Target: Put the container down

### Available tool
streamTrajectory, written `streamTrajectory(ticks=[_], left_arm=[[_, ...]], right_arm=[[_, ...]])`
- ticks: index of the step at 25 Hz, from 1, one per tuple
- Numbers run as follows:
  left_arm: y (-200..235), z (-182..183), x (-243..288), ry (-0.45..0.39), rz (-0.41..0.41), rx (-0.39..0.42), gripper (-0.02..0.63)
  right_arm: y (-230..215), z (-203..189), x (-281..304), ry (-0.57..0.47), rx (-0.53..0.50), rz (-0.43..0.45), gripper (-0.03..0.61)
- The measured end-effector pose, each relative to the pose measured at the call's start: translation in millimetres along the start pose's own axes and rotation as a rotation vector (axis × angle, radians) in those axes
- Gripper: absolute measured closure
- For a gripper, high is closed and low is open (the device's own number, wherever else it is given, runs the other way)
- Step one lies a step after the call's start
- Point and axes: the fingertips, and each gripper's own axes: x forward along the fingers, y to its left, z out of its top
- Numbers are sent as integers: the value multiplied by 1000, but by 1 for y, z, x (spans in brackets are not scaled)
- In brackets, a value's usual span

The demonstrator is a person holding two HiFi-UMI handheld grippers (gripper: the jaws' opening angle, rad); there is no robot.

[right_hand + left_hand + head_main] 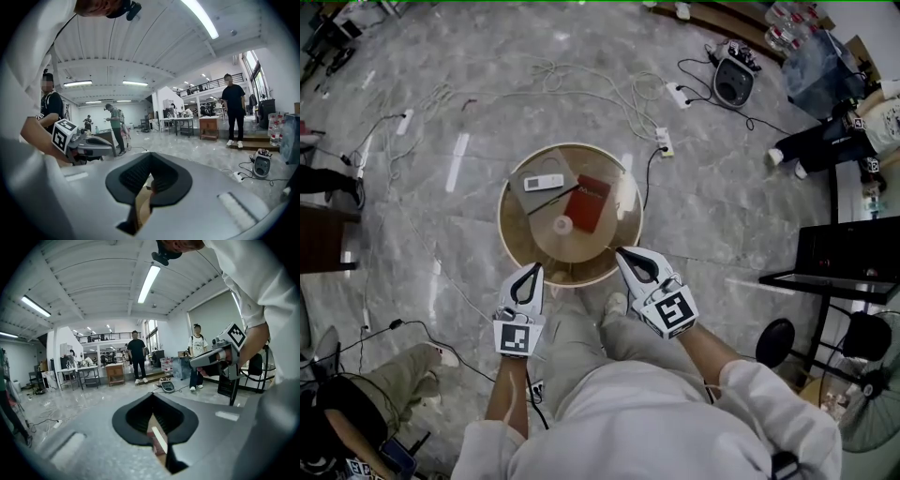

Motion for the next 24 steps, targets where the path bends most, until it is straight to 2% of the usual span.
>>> streamTrajectory(ticks=[12,24], left_arm=[[-13,11,-14,16,20,17,612],[-13,35,-20,-13,13,32,612]], right_arm=[[9,16,-21,-8,-9,15,578],[17,43,-21,-31,-53,12,578]])
